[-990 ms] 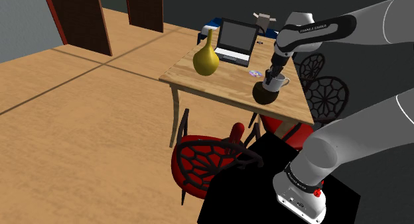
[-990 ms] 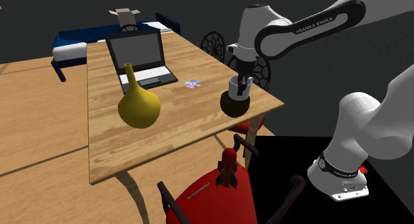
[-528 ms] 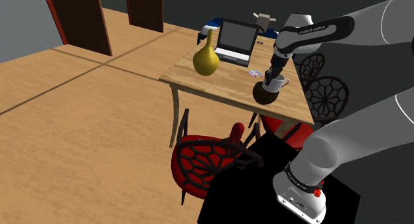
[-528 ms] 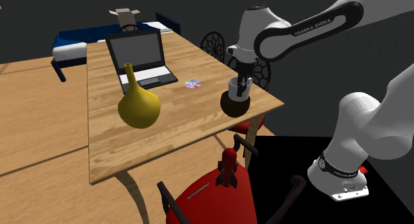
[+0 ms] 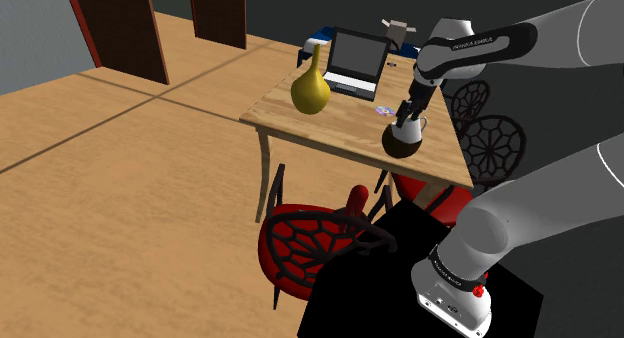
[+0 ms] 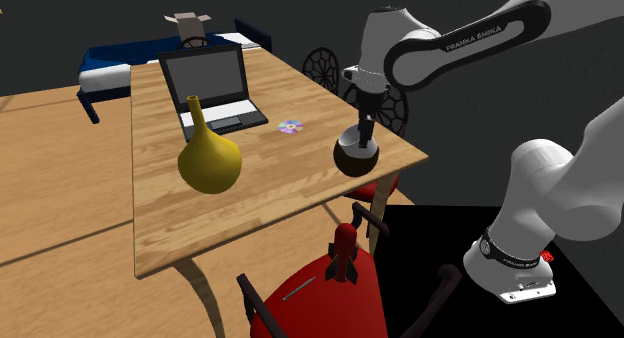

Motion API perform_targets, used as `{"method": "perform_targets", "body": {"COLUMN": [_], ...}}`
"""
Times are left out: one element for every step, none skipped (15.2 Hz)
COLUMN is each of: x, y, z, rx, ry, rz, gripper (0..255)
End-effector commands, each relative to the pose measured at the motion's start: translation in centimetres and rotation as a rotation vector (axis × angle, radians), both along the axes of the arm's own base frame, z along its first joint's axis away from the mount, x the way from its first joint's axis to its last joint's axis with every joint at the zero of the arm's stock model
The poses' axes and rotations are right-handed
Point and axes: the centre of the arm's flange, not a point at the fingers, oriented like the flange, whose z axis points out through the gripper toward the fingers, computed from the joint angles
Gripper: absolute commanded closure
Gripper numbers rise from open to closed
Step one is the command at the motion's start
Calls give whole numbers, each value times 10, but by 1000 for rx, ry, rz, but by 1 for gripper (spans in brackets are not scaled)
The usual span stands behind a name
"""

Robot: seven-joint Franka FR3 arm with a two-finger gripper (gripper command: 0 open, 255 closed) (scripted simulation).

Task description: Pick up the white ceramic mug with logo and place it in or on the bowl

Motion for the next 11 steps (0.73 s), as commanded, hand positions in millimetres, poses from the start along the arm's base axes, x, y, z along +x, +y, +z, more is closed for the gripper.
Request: {"method": "perform_targets", "body": {"x": [0, 0, -1, -1, -1, -1, -1, -1, -1, -1, -1], "y": [2, 2, 3, 3, 3, 3, 3, 3, 3, 3, 3], "z": [20, 33, 43, 43, 43, 43, 43, 43, 43, 43, 43], "rx": [0, 0, 0, 0, 0, 0, 0, 0, 0, 0, 0], "ry": [1, 1, 1, 1, 1, 1, 1, 1, 1, 1, 0], "rz": [0, 0, 0, 0, 0, 0, 0, 0, 0, 0, 0], "gripper": [0, 0, 0, 0, 0, 0, 0, 0, 0, 0, 0]}}
